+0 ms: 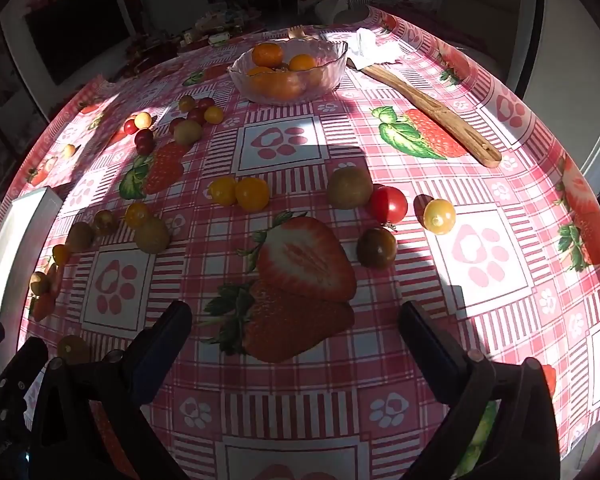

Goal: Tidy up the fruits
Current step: 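Move both grippers toward the scattered fruits on the tablecloth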

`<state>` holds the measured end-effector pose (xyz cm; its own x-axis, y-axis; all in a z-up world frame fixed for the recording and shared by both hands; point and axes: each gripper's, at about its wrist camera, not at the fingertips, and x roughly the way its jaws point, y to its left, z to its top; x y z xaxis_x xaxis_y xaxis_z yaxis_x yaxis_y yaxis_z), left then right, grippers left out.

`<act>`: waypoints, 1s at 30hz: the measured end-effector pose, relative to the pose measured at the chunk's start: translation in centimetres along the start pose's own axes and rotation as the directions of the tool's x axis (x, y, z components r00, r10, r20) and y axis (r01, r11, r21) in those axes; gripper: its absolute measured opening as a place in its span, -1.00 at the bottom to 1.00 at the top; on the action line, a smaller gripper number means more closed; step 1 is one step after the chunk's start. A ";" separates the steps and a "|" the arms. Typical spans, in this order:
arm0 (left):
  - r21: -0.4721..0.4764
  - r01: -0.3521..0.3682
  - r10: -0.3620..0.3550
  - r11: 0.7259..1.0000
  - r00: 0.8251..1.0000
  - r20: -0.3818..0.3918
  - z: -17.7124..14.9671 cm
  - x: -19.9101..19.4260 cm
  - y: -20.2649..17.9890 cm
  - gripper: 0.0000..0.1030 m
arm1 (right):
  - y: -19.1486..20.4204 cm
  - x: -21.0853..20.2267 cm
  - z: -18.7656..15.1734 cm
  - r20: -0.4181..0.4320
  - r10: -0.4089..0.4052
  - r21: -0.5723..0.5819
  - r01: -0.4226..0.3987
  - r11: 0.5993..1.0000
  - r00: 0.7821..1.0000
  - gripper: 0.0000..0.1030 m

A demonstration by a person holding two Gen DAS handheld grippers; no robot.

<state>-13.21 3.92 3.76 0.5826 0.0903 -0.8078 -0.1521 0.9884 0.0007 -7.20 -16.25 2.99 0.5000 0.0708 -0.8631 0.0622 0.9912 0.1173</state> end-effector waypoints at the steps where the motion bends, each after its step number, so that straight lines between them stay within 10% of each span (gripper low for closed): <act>1: -0.015 0.002 -0.002 1.000 1.000 -0.014 -0.6 -0.3 0.2 1.00 | 0.4 -0.4 -0.4 0.001 0.002 -0.009 -0.002 1.000 1.000 1.00; 30: 0.122 0.042 -0.038 0.992 0.999 -0.033 -4.8 -2.8 -3.9 1.00 | -1.7 -4.8 -4.5 0.013 0.037 -0.006 -0.037 0.999 0.999 1.00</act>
<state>-18.06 -0.74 3.21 0.5615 0.0484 -0.8261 -0.0289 0.9988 0.0389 -13.60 -17.74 4.76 0.5130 0.1058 -0.8519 0.0387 0.9885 0.1461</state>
